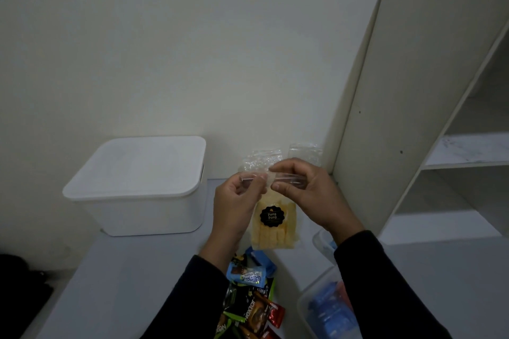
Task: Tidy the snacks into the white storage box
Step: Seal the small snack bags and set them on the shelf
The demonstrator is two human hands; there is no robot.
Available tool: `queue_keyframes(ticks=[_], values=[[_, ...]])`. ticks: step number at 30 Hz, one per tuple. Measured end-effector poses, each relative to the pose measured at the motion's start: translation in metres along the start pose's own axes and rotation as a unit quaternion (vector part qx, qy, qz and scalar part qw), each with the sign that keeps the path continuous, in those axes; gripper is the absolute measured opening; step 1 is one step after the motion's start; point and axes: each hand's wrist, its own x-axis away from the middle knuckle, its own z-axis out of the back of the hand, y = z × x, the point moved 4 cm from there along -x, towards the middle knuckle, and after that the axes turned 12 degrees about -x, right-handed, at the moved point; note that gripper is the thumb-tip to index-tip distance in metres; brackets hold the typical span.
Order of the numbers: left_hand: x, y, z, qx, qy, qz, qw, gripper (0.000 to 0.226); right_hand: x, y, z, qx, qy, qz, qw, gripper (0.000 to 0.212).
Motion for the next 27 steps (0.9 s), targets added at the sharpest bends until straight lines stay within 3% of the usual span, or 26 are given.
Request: queue_keyframes(ticks=[3, 10, 18, 21, 25, 27], values=[[0.0, -0.002, 0.0, 0.004, -0.012, 0.006, 1.0, 0.011, 0.0, -0.001, 0.0, 0.007, -0.005, 0.021, 1.0, 0.032], [0.0, -0.003, 0.008, -0.004, -0.01, -0.019, 1.0, 0.015, -0.004, 0.002, -0.005, 0.051, 0.015, 0.03, 0.998, 0.021], [-0.013, -0.007, 0.015, 0.063, 0.002, 0.0, 0.998, 0.013, 0.004, 0.006, -0.01, 0.056, 0.002, 0.025, 0.998, 0.044], [-0.02, -0.005, 0.013, 0.045, -0.021, -0.024, 0.998, 0.013, 0.008, 0.017, -0.009, 0.093, 0.006, 0.01, 0.996, 0.039], [-0.02, -0.015, 0.0, -0.009, -0.073, -0.084, 0.994, 0.057, 0.005, 0.041, 0.007, 0.087, 0.072, -0.028, 0.993, 0.037], [-0.024, -0.027, -0.012, -0.039, -0.11, -0.111, 0.987, 0.067, 0.001, 0.055, 0.019, 0.083, 0.1, -0.048, 0.99, 0.034]])
